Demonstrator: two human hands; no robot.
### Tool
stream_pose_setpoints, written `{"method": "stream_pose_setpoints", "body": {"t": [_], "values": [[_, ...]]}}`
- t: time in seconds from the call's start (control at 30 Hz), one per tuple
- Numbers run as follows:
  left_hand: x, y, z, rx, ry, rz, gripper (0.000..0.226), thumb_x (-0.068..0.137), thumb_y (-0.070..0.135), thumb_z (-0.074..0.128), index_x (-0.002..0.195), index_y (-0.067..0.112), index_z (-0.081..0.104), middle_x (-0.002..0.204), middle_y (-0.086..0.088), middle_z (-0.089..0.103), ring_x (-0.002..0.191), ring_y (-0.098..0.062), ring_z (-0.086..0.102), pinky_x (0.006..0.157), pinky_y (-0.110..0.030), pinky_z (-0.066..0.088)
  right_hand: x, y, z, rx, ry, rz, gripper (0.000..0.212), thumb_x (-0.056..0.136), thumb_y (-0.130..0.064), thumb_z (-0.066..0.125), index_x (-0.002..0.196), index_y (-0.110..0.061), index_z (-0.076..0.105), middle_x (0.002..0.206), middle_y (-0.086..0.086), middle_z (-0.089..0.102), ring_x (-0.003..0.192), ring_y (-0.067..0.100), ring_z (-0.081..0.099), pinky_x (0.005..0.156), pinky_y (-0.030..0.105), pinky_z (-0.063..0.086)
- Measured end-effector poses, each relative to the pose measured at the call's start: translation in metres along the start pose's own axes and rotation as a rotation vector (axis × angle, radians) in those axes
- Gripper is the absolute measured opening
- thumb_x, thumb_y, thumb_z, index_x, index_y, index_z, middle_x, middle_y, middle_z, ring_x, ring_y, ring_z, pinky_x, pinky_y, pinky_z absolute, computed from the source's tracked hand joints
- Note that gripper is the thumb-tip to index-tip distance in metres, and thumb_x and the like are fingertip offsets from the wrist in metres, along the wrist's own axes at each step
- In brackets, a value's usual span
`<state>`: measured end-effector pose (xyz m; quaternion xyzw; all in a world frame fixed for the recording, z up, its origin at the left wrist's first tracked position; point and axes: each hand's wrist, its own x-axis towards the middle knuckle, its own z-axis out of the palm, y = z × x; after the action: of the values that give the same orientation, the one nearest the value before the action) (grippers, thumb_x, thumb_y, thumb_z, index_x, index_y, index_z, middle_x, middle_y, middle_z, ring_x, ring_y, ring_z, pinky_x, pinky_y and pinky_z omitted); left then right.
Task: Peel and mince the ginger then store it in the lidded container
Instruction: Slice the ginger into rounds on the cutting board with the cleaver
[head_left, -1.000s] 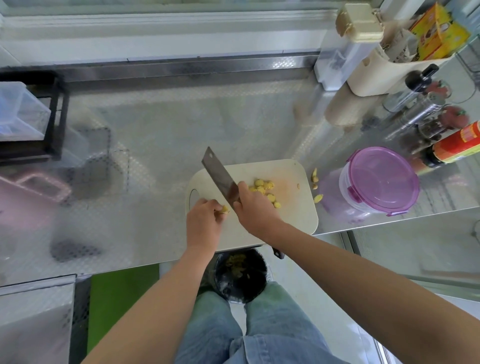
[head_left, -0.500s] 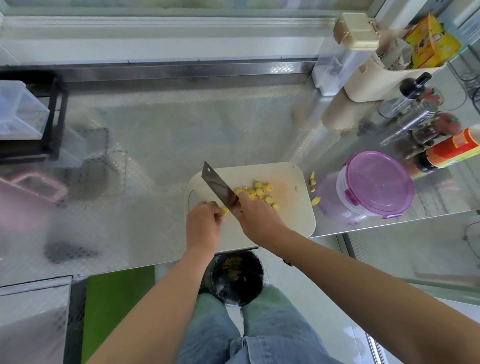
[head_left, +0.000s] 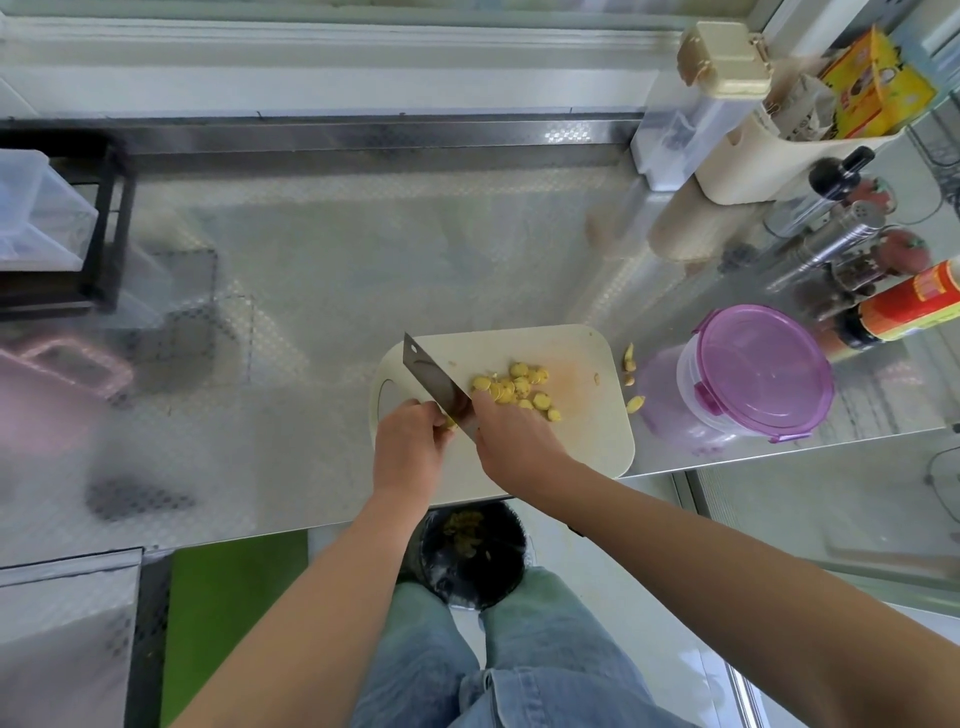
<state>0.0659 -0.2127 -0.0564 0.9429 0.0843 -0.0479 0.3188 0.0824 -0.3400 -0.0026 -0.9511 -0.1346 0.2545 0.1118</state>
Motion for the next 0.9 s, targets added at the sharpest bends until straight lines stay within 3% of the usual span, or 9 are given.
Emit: {"method": "stream_pose_setpoints", "body": {"t": [0.17,0.33,0.5,0.6,0.77,0.9], "values": [[0.002,-0.001,0.000,0.042,-0.013,0.024,0.003,0.080,0.008,0.071,0.080,0.005,0.073,0.079,-0.013,0.067,0.074,-0.031,0.063,0.067,-0.037,0.050,0.005,-0.005,0.004,0.015,0.012,0.003,0.021,0.093,-0.002,0.041,0.110,-0.012,0.036,0.085,0.008,0.055,0.069,0.027,0.046,0.058,0.036,0.035],[0.008,0.000,-0.002,0.118,-0.071,-0.026,0.013,0.083,0.019,0.071,0.084,0.006,0.072,0.087,-0.012,0.070,0.083,-0.029,0.063,0.071,-0.034,0.044,-0.002,-0.001,0.002,-0.012,-0.023,-0.005,0.024,0.091,0.003,0.042,0.110,-0.011,0.036,0.075,0.002,0.040,0.070,0.025,0.043,0.061,0.035,0.034],[0.006,0.005,-0.002,0.145,-0.095,-0.012,0.012,0.086,0.010,0.062,0.084,0.004,0.072,0.086,-0.017,0.067,0.079,-0.033,0.061,0.062,-0.030,0.034,0.011,-0.016,-0.001,0.021,-0.020,0.015,0.023,0.091,0.003,0.043,0.100,-0.014,0.032,0.078,0.003,0.043,0.070,0.025,0.045,0.050,0.030,0.028],[0.006,0.004,-0.003,0.114,-0.083,-0.017,0.010,0.082,0.007,0.064,0.079,0.003,0.072,0.081,-0.017,0.067,0.077,-0.033,0.061,0.062,-0.029,0.031,0.017,-0.016,0.001,0.071,-0.030,0.007,0.023,0.090,0.002,0.043,0.097,-0.015,0.029,0.074,0.002,0.040,0.070,0.026,0.046,0.050,0.030,0.028],[0.007,0.003,-0.003,0.116,-0.101,-0.032,0.009,0.083,0.011,0.068,0.087,0.004,0.072,0.089,-0.015,0.069,0.084,-0.032,0.062,0.065,-0.028,0.033,0.002,-0.004,0.006,0.051,-0.041,0.013,0.024,0.090,0.003,0.041,0.109,-0.011,0.037,0.081,0.004,0.043,0.071,0.025,0.043,0.059,0.035,0.033],[0.007,0.005,-0.003,0.124,-0.108,-0.033,0.011,0.085,0.009,0.063,0.088,0.005,0.073,0.089,-0.015,0.068,0.082,-0.031,0.062,0.063,-0.027,0.030,0.013,-0.009,0.005,0.044,-0.025,0.009,0.020,0.091,0.001,0.042,0.099,-0.014,0.033,0.073,0.000,0.039,0.070,0.025,0.045,0.052,0.032,0.030]]}}
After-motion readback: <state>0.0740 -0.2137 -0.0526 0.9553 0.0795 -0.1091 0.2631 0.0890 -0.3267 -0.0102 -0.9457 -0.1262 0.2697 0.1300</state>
